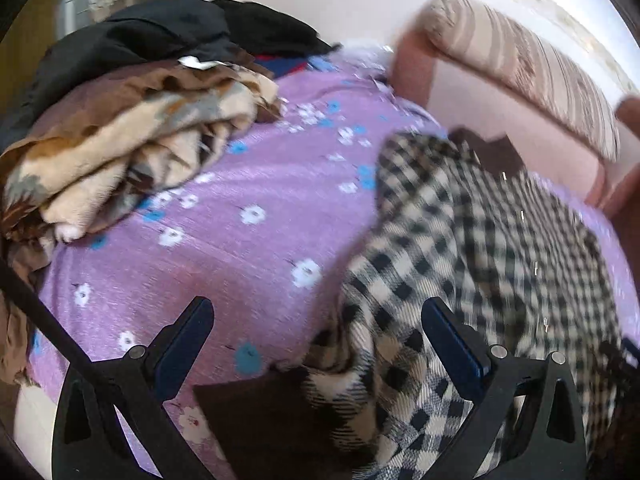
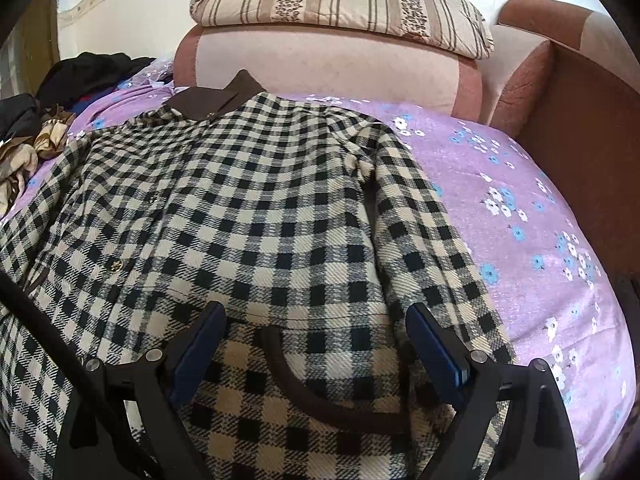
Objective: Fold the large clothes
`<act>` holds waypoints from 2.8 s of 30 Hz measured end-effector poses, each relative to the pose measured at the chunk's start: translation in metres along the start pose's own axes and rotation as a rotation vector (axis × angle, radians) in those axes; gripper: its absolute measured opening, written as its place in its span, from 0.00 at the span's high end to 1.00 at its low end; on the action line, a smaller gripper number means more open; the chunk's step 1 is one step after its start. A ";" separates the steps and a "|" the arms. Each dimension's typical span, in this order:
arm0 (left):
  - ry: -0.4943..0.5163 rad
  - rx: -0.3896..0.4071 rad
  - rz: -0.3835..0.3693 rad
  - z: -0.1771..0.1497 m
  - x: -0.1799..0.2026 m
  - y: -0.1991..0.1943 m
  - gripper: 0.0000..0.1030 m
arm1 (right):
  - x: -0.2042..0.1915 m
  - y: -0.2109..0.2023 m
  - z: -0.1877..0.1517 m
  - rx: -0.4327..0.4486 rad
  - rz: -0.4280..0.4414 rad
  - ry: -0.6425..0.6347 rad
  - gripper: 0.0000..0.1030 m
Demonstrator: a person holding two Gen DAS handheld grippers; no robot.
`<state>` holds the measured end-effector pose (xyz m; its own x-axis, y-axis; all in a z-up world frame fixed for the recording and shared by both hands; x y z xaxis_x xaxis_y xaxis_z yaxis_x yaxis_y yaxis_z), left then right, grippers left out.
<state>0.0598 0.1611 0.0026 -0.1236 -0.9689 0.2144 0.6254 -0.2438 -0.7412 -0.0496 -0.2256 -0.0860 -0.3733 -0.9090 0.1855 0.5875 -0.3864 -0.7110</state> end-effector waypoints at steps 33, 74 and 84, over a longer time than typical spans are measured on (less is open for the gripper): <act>0.255 0.053 0.065 -0.032 0.124 0.005 0.31 | 0.004 -0.001 -0.003 0.018 -0.029 -0.017 0.09; 0.289 -0.107 -0.034 -0.080 0.167 0.036 0.31 | -0.009 0.008 -0.010 -0.012 -0.015 -0.039 0.09; 0.284 -0.117 -0.035 -0.083 0.166 0.039 0.31 | -0.008 0.009 -0.010 -0.012 -0.016 -0.040 0.09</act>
<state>-0.0005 -0.0129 -0.0431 -0.3641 -0.9290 0.0669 0.5261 -0.2644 -0.8083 -0.0484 -0.2199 -0.1004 -0.3533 -0.9085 0.2233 0.5734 -0.3989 -0.7156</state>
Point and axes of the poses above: each gripper's, at about its wrist camera, not at the fingertips, and y roughly the way its jaws point, x to its right, z to its top, the point moved 7 cm from there along y, roughly the way its jaws point, and after that the axes turned 11 degrees about -z, right-handed, at the moved point
